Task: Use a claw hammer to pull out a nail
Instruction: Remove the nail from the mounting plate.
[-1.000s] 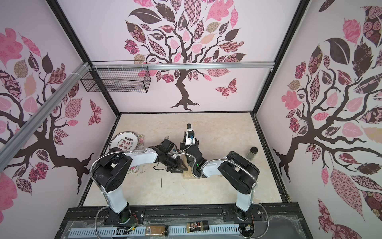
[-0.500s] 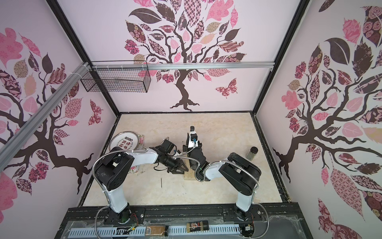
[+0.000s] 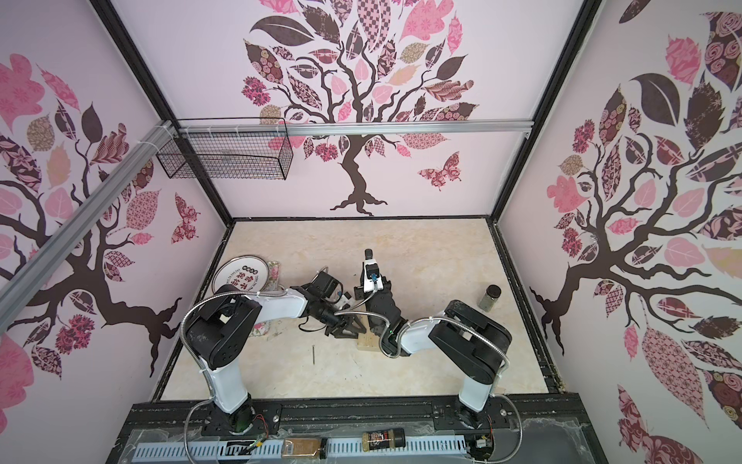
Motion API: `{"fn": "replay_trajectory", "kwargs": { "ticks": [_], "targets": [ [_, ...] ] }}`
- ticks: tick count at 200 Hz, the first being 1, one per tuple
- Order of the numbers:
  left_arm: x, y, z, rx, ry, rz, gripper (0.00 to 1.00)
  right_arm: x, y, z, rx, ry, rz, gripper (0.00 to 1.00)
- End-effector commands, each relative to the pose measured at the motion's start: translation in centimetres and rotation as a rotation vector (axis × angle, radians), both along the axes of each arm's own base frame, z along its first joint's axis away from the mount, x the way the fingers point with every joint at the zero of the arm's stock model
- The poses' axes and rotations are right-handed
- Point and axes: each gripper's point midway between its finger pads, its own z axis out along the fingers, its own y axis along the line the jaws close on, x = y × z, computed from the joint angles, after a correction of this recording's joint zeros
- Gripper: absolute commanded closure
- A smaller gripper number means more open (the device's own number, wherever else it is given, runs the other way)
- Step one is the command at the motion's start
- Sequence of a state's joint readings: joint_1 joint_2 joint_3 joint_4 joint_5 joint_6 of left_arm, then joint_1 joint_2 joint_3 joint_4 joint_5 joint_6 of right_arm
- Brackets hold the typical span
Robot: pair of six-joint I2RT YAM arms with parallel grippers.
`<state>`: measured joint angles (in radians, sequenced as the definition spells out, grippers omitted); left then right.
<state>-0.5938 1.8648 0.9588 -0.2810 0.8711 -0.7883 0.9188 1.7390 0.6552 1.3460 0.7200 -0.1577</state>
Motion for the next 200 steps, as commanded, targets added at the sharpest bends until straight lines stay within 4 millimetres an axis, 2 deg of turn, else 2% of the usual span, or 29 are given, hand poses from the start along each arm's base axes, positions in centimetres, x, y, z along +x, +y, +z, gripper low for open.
{"fn": "replay_trajectory", "kwargs": {
  "ticks": [1,18,92,150,200],
  "targets": [
    [-0.6,1.9,-3.8,0.134,0.049,0.048,0.65,-0.7,0.6,3.3,0.014,-0.048,-0.012,0.95],
    [-0.7,1.9,-3.9,0.135,0.051,0.047,0.65,-0.3,0.8,3.2,0.005,-0.024,-0.026,0.95],
    [-0.6,1.8,-3.7,0.124,0.052,0.049,0.65,1.8,2.3,0.7,-0.144,0.179,-0.082,0.94],
    [-0.6,1.7,-3.7,0.122,0.052,0.049,0.65,3.2,2.1,-0.6,-0.166,0.289,-0.111,0.93],
    [-0.6,1.7,-3.7,0.123,0.054,0.049,0.65,6.3,1.3,-0.8,-0.147,0.425,-0.148,0.93]
  ]
}}
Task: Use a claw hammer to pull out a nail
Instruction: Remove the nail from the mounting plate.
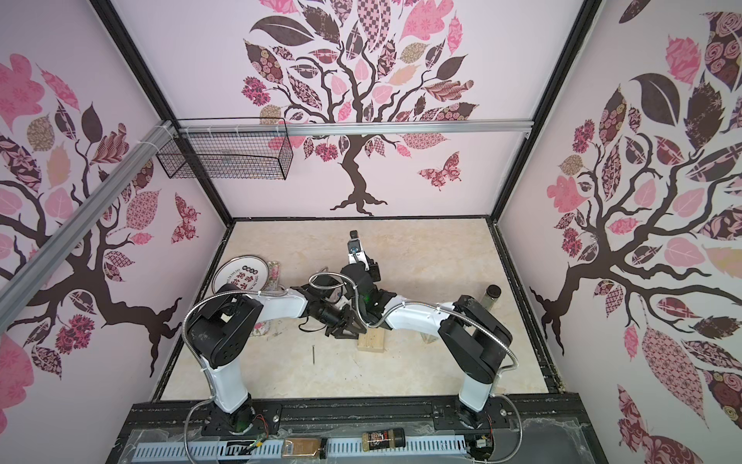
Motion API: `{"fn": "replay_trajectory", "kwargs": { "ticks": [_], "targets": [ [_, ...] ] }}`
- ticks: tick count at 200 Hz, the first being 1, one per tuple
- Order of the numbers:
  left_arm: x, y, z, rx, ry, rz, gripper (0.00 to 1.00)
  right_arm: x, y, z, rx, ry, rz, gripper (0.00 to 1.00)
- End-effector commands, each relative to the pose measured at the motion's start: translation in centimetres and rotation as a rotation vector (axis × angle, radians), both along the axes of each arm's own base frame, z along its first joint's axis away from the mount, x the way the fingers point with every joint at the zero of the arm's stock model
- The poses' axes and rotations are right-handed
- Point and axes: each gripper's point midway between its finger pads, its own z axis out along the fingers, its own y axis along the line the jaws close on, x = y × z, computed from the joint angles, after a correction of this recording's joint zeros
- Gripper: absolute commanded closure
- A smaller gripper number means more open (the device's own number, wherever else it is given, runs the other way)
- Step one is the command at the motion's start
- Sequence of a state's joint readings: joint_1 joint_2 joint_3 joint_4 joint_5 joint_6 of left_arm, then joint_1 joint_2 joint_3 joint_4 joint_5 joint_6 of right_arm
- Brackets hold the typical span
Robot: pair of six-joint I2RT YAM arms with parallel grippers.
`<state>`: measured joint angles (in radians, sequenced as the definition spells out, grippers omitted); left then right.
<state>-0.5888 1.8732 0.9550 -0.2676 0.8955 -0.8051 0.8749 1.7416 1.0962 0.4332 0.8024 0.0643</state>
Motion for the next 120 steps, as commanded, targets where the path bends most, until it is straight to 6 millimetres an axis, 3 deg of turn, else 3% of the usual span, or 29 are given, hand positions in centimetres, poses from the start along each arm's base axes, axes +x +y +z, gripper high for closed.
{"fn": "replay_trajectory", "kwargs": {
  "ticks": [1,69,120],
  "targets": [
    [-0.6,1.8,-3.7,0.139,0.031,0.041,0.65,1.3,-0.4,-0.5,0.011,0.104,-0.025,0.93],
    [-0.5,1.7,-3.7,0.134,0.03,0.039,0.65,6.8,-1.1,0.6,0.09,0.195,-0.096,0.93],
    [-0.5,1.6,-3.6,0.129,0.034,0.038,0.65,8.8,-1.0,0.4,0.162,0.235,-0.098,0.94]
  ]
}}
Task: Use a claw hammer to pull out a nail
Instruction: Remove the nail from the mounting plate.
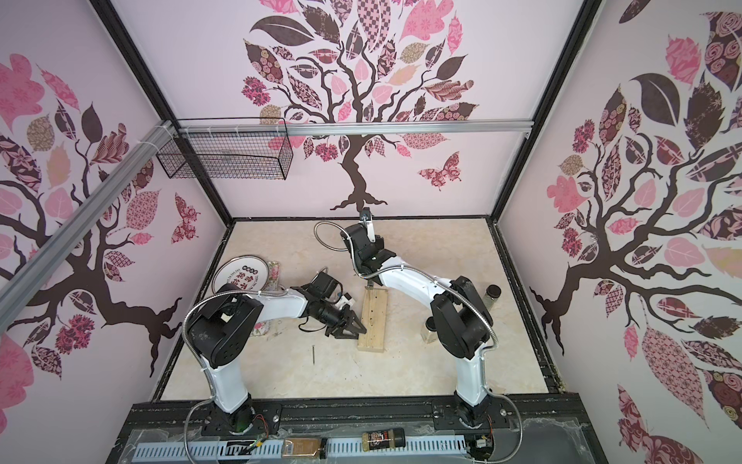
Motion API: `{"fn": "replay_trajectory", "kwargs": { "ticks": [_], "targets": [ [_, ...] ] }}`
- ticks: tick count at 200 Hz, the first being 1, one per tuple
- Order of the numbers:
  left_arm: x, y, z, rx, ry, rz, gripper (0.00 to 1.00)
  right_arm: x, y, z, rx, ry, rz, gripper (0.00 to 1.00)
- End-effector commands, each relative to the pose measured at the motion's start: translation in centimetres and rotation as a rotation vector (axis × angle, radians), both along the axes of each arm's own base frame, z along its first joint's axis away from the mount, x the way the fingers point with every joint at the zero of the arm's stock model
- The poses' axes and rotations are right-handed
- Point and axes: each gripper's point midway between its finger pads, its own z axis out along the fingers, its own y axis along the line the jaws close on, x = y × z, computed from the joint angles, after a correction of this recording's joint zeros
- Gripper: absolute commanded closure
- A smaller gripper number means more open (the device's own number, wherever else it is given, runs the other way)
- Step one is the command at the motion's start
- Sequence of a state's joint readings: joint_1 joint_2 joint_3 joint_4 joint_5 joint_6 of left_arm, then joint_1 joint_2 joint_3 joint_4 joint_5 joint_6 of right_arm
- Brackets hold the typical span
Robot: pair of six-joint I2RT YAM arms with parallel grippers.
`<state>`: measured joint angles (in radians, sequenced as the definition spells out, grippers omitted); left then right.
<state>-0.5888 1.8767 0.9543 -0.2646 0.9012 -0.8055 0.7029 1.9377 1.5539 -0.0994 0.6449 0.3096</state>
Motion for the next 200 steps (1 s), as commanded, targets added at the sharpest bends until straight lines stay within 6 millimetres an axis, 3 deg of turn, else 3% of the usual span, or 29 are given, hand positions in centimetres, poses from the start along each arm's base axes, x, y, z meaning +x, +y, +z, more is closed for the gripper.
{"fn": "replay_trajectory", "kwargs": {
  "ticks": [1,37,92,136,200],
  "targets": [
    [-0.5,1.6,-3.6,0.133,0.03,0.04,0.65,1.1,0.8,1.1,0.074,-0.008,-0.002,0.94],
    [-0.4,1.6,-3.4,0.127,0.027,0.039,0.64,1.5,1.0,2.6,0.105,-0.014,0.0,0.94],
    [0.9,1.4,-1.2,0.099,-0.059,0.03,0.61,0.9,1.7,7.6,0.244,-0.038,0.036,0.94],
    [2.6,1.0,2.8,0.04,-0.224,0.001,0.53,-0.6,0.8,11.4,0.315,-0.086,0.05,0.95],
    [3.9,1.7,10.5,0.013,-0.571,-0.108,0.34,-2.5,-0.9,14.3,0.33,-0.12,0.051,0.94]
  ]
}}
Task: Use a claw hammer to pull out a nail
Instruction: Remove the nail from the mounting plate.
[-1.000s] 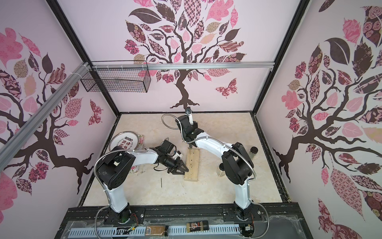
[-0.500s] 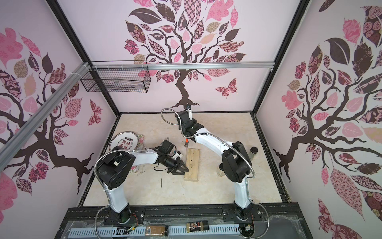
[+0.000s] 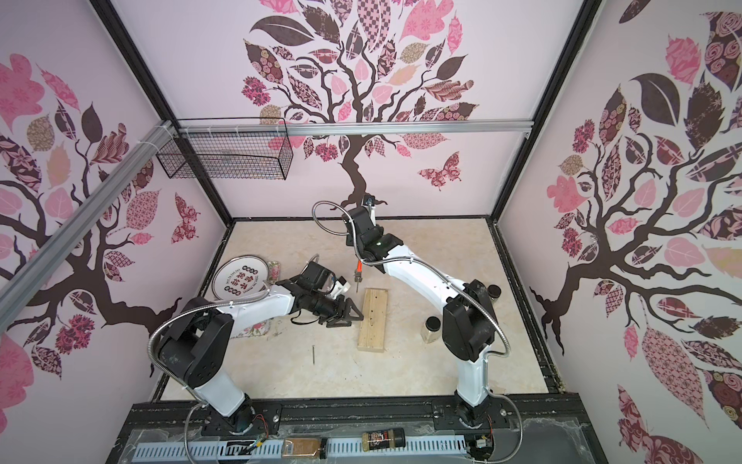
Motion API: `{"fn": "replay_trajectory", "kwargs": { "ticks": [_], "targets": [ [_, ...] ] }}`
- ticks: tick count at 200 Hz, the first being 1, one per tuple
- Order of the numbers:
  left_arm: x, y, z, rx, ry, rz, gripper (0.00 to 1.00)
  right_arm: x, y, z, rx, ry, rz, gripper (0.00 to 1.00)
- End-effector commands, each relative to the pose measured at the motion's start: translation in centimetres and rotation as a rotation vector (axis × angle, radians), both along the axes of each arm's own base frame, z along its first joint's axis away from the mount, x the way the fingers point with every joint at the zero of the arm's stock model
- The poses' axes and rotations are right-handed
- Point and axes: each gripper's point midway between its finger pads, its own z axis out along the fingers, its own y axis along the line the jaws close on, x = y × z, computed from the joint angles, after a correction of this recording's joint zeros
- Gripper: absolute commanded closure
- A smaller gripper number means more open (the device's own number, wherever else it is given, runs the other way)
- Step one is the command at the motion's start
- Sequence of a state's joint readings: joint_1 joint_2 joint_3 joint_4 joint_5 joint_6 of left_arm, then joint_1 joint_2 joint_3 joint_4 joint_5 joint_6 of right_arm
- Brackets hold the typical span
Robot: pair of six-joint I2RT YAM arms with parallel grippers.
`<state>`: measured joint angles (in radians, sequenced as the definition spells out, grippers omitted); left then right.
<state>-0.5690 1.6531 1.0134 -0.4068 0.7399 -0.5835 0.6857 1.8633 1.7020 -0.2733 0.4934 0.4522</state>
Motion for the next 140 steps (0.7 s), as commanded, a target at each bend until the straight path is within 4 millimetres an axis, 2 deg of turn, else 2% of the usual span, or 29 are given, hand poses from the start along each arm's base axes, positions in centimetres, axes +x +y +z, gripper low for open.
{"fn": "replay_trajectory", "kwargs": {
  "ticks": [1,22,50,76,108,140],
  "targets": [
    [1.3,0.4,4.0,0.007,-0.208,-0.064,0.34,-1.7,-1.8,7.9,0.114,-0.135,-0.015,0.94],
    [0.7,0.5,6.7,-0.026,-0.316,-0.12,0.27,-2.4,-1.9,8.6,0.123,-0.139,0.008,0.94],
    [-0.2,0.7,10.2,-0.094,-0.408,-0.132,0.26,-3.3,-2.0,9.4,0.125,-0.126,0.04,0.94],
    [-0.3,0.6,12.7,-0.144,-0.485,-0.067,0.25,-4.4,-1.6,10.1,0.161,-0.117,0.092,0.93],
    [-0.7,-0.9,14.5,-0.136,-0.598,-0.022,0.24,-5.7,-0.6,10.8,0.194,-0.092,0.175,0.93],
    [0.2,-1.7,15.2,-0.149,-0.617,0.032,0.27,-6.7,-1.1,11.5,0.216,-0.098,0.188,0.93]
  ]
}}
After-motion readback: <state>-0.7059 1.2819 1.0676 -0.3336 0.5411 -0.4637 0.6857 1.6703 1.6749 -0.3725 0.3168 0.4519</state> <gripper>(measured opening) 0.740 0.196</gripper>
